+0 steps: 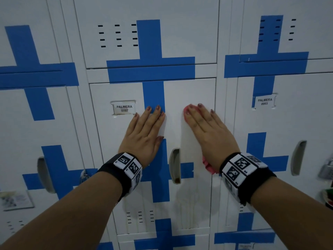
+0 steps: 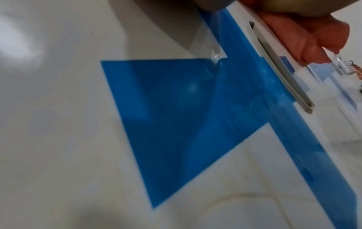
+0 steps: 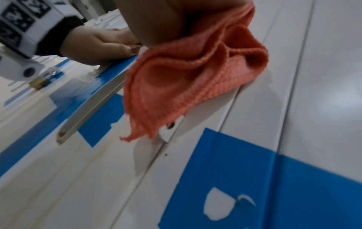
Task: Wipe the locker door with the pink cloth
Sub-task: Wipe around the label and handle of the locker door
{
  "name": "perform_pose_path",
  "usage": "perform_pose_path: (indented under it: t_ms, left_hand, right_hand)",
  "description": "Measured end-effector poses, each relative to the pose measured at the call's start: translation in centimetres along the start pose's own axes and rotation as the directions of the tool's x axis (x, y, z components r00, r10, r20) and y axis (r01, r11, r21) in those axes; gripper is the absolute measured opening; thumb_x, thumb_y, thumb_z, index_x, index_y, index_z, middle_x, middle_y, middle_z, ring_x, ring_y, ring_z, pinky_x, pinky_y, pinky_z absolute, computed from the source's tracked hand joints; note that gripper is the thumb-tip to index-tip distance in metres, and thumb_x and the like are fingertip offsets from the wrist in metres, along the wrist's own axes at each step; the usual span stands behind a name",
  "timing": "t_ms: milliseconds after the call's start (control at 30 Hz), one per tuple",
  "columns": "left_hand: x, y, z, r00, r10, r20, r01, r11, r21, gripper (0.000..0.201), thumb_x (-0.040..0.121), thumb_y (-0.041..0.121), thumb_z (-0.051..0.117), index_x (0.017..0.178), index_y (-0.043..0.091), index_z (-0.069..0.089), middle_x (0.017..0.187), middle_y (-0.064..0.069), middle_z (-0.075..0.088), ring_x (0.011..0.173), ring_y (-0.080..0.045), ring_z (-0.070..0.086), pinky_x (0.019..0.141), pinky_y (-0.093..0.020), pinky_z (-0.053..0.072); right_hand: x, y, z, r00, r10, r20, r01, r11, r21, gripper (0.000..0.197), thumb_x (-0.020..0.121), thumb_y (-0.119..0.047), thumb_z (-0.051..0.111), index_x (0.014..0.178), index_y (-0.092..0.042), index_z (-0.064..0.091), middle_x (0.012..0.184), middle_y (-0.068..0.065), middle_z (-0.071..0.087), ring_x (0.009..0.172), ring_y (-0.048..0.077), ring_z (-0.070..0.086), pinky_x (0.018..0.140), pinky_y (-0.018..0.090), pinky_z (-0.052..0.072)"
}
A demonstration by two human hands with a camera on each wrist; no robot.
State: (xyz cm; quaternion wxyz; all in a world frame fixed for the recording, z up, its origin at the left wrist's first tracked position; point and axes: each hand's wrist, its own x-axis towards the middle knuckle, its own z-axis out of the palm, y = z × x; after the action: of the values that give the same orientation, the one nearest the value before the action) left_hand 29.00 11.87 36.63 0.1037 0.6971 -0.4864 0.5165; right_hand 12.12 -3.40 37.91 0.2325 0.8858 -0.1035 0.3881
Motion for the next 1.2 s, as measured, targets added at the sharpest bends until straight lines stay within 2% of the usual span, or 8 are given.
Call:
perform_pose_path:
  t_ms: [67, 267, 500, 700, 833, 900, 967, 1200]
  left_hand:
    - [0.0, 0.1, 0.0, 1.0, 0.0, 0.0, 0.0, 1.0, 0.0, 0.058, 0.095, 0.035, 0.03, 0.147, 0.011, 0.02, 0.155, -0.005, 0.016, 0.143, -0.024, 0.011, 0.117, -0.04, 0.004]
    - [-0.1, 0.0, 0.1, 1.0, 0.001, -0.003, -0.001, 1.0, 0.003, 0.059, 0.095, 0.035, 0.03, 0.148, 0.011, 0.019, 0.156, -0.004, 0.014, 0.144, -0.024, 0.01, 0.117, -0.04, 0.003]
    - [0.0, 0.1, 0.1, 1.0, -0.004, 0.003, 0.004, 1.0, 0.001, 0.059, 0.095, 0.035, 0.031, 0.148, 0.011, 0.019, 0.156, -0.006, 0.016, 0.144, -0.024, 0.01, 0.117, -0.04, 0.003]
    - [0.0, 0.1, 0.0, 1.0, 0.0, -0.009, 0.0, 1.0, 0.005, 0.059, 0.095, 0.034, 0.031, 0.147, 0.011, 0.019, 0.156, -0.005, 0.015, 0.144, -0.024, 0.01, 0.117, -0.041, 0.005]
    - [-0.1, 0.1, 0.1, 1.0, 0.0, -0.007, 0.0, 1.0, 0.003, 0.058, 0.095, 0.034, 0.031, 0.148, 0.012, 0.018, 0.156, -0.006, 0.014, 0.144, -0.023, 0.009, 0.117, -0.042, 0.007]
    - [-0.1, 0.1, 0.1, 1.0, 0.001, -0.005, -0.001, 1.0, 0.001, 0.058, 0.095, 0.034, 0.031, 0.148, 0.012, 0.018, 0.156, -0.005, 0.012, 0.144, -0.023, 0.009, 0.117, -0.041, 0.006]
    - [0.0, 0.1, 0.1, 1.0, 0.002, -0.001, -0.002, 1.0, 0.004, 0.059, 0.095, 0.035, 0.031, 0.148, 0.012, 0.017, 0.156, -0.004, 0.012, 0.144, -0.023, 0.009, 0.117, -0.041, 0.005]
    - [0.0, 0.1, 0.1, 1.0, -0.004, 0.006, 0.004, 1.0, 0.009, 0.059, 0.095, 0.035, 0.031, 0.148, 0.012, 0.018, 0.156, -0.004, 0.013, 0.144, -0.023, 0.008, 0.117, -0.039, 0.002]
  right_hand:
    - [-0.1, 0.4, 0.1, 0.994, 0.111, -0.017, -0.11, 0.993, 0.04, 0.092, 0.066, 0.012, 0.043, 0.149, -0.007, 0.006, 0.156, 0.009, 0.003, 0.143, 0.025, 0.004, 0.114, 0.043, 0.006]
    - [0.5, -0.6, 1.7, 0.948, 0.3, -0.108, -0.282, 0.947, 0.157, 0.088, 0.07, 0.012, 0.045, 0.145, -0.002, 0.002, 0.156, 0.013, 0.013, 0.143, 0.026, 0.008, 0.114, 0.041, 0.01]
    - [-0.2, -1.7, 2.0, 0.987, 0.146, -0.06, -0.139, 0.984, 0.11, 0.094, 0.067, 0.011, 0.046, 0.148, -0.007, 0.001, 0.156, 0.012, 0.007, 0.144, 0.026, 0.006, 0.113, 0.041, 0.011]
    - [-1.1, -3.4, 2.3, 0.999, -0.044, -0.005, 0.044, 0.998, 0.05, 0.08, 0.068, 0.004, 0.004, 0.147, -0.002, 0.017, 0.154, 0.016, 0.016, 0.142, 0.03, 0.014, 0.112, 0.045, 0.019]
    - [-1.5, -3.0, 2.2, 0.977, -0.206, 0.061, 0.207, 0.978, -0.006, 0.075, 0.074, 0.003, 0.009, 0.148, -0.006, 0.019, 0.155, 0.012, 0.015, 0.143, 0.029, 0.014, 0.113, 0.045, 0.016]
    - [-1.4, -2.3, 1.8, 0.968, -0.237, 0.077, 0.24, 0.97, -0.037, 0.076, 0.074, 0.006, 0.024, 0.149, -0.008, 0.017, 0.155, 0.01, 0.013, 0.143, 0.028, 0.012, 0.114, 0.045, 0.012]
    - [-1.2, -1.9, 1.5, 0.978, -0.195, 0.069, 0.199, 0.979, -0.05, 0.08, 0.072, 0.006, 0.034, 0.148, -0.009, 0.018, 0.155, 0.01, 0.015, 0.142, 0.029, 0.013, 0.113, 0.046, 0.012]
    - [-1.5, -0.8, 1.0, 0.997, 0.068, 0.021, -0.068, 0.998, 0.018, 0.084, 0.066, 0.009, 0.011, 0.149, -0.006, 0.012, 0.156, 0.012, 0.01, 0.143, 0.028, 0.008, 0.113, 0.044, 0.011]
